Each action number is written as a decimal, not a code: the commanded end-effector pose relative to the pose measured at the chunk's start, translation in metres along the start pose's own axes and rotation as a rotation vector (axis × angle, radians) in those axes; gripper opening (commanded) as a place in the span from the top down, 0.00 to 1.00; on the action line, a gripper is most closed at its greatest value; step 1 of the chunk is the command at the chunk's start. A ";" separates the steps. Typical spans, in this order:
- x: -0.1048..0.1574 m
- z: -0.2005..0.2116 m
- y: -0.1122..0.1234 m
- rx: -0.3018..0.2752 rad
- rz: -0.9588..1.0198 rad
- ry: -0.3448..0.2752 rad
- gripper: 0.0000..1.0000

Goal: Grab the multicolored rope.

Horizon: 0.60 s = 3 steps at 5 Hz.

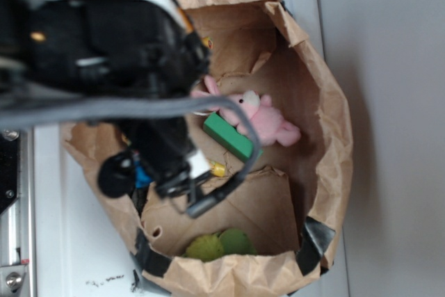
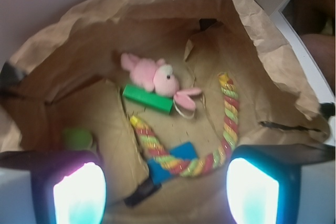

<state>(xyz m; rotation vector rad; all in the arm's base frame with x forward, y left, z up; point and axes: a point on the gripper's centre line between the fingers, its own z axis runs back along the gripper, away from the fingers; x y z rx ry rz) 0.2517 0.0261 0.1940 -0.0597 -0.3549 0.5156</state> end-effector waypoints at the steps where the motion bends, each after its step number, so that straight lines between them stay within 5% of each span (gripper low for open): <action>1: 0.022 -0.026 0.021 0.033 0.158 -0.018 0.00; 3: 0.023 -0.030 0.029 0.053 0.171 -0.016 0.00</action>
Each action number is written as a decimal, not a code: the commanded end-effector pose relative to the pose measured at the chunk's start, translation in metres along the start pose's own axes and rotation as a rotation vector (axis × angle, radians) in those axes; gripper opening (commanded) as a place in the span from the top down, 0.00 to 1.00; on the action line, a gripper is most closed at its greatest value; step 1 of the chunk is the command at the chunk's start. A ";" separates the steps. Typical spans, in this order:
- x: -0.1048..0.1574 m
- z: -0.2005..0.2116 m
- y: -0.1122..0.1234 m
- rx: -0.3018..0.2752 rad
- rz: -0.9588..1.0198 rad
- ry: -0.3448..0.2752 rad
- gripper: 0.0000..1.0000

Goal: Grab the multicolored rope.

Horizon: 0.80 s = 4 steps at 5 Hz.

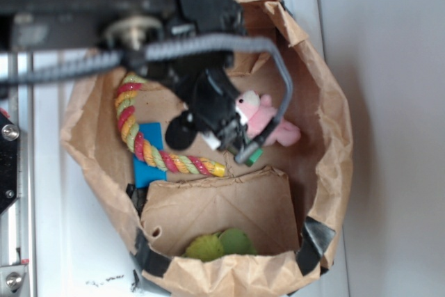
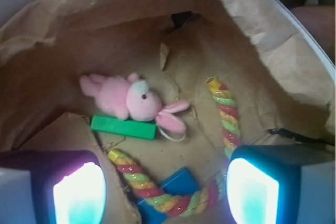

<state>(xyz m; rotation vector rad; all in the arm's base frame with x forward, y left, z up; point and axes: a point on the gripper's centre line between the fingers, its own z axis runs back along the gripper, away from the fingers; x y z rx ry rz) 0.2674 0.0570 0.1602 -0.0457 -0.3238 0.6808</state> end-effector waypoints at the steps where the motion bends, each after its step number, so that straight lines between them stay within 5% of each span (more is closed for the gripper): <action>1: 0.005 0.005 0.006 0.023 0.017 -0.014 0.00; 4: 0.008 0.007 0.002 0.026 -0.009 -0.013 0.00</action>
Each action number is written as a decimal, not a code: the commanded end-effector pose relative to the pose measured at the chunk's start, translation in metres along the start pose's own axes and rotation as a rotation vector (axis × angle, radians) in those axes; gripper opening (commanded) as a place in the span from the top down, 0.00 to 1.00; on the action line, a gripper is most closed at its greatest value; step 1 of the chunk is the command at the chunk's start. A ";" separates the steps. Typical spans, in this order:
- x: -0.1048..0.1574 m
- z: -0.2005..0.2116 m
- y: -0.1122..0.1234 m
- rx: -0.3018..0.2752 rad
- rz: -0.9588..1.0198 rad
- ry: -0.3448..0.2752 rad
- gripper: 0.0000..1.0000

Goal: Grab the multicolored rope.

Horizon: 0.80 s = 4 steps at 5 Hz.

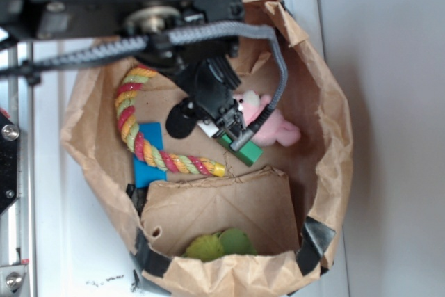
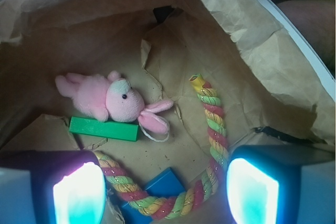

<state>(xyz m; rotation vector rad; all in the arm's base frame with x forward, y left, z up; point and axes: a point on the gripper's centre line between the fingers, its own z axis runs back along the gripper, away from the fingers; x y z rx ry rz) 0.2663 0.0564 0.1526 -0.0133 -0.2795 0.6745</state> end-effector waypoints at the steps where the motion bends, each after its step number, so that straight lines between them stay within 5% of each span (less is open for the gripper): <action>1: 0.011 0.014 0.001 -0.017 0.004 -0.044 0.00; 4: 0.014 -0.002 0.006 -0.025 0.012 -0.040 0.00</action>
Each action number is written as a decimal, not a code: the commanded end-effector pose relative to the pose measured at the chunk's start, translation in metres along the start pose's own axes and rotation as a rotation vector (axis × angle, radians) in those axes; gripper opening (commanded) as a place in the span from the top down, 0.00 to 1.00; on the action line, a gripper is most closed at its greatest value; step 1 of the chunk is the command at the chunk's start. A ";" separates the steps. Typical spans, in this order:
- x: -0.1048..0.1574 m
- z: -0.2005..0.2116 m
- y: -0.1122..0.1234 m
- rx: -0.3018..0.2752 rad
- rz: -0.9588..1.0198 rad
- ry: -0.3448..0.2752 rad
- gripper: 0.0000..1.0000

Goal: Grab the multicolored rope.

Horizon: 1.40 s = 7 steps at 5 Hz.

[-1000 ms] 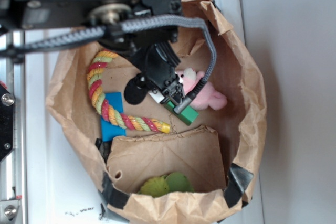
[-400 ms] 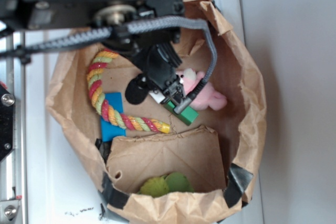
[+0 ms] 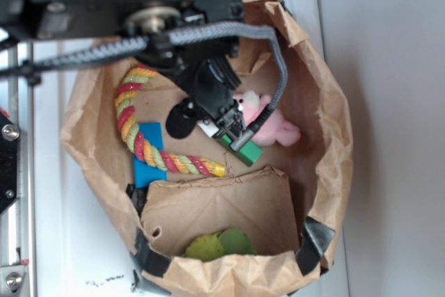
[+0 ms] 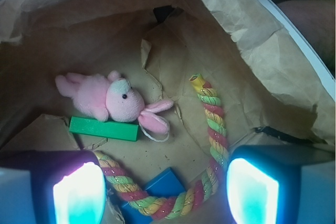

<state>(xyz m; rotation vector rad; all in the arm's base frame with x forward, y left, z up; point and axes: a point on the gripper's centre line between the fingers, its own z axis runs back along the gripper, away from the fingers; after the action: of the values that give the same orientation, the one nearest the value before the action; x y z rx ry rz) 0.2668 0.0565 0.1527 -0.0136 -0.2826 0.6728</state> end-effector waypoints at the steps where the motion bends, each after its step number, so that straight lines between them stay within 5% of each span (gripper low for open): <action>1: 0.011 -0.016 0.016 -0.011 0.003 -0.069 0.00; 3: 0.016 -0.027 0.025 0.007 0.016 -0.070 0.00; 7: 0.013 -0.058 0.058 0.152 0.018 -0.077 0.00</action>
<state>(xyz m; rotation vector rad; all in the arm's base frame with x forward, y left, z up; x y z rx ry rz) 0.2578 0.1004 0.0839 0.1448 -0.2809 0.6759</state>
